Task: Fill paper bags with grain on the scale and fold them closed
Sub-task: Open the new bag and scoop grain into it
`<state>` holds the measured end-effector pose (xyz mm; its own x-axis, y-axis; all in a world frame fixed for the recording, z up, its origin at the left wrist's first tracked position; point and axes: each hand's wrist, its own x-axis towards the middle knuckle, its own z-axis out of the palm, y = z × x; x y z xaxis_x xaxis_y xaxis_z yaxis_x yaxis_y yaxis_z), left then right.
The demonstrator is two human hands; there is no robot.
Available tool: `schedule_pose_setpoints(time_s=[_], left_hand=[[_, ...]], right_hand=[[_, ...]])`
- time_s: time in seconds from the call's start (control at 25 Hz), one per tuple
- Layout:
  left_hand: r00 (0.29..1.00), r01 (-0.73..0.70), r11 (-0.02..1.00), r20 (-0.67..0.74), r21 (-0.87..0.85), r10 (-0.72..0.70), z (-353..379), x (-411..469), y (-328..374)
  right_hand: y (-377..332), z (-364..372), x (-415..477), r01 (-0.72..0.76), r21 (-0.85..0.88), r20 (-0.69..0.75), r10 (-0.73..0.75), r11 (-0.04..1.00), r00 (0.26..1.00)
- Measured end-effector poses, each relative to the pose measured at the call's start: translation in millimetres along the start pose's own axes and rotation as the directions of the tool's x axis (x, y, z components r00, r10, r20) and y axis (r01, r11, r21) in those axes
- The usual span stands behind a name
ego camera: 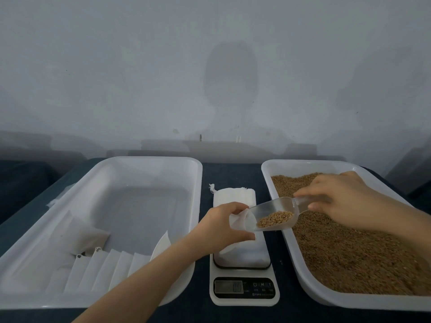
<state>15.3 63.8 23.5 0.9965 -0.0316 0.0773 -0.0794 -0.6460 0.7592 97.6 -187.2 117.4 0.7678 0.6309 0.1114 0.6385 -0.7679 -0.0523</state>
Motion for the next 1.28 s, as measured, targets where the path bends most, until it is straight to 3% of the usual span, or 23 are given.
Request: schedule_pose_setpoints(time_s=[0.32,0.72,1.12,1.28], left_hand=[[1.000,-0.013,0.998,-0.010,0.068,0.014,2.4,4.0,0.8],[1.000,0.027,0.998,-0.012,-0.055,-0.028,2.2,4.0,1.9],[0.999,0.042,0.994,-0.028,-0.103,-0.046,1.0,2.9,-3.5],[0.998,0.043,0.991,-0.048,-0.124,-0.049,0.2,1.8,-5.5]], right_hand=[[-18.9,-27.3,15.7,0.052,-0.133,0.066,-0.043,0.990,0.997],[-59.1,-48.3,26.7,0.085,-0.385,0.090,-0.055,0.919,0.994],[-67.6,-44.2,24.8,0.092,-0.483,0.020,-0.094,0.871,0.995],[-56.8,-44.4,16.7,0.052,-0.400,0.008,-0.053,0.915,0.999]])
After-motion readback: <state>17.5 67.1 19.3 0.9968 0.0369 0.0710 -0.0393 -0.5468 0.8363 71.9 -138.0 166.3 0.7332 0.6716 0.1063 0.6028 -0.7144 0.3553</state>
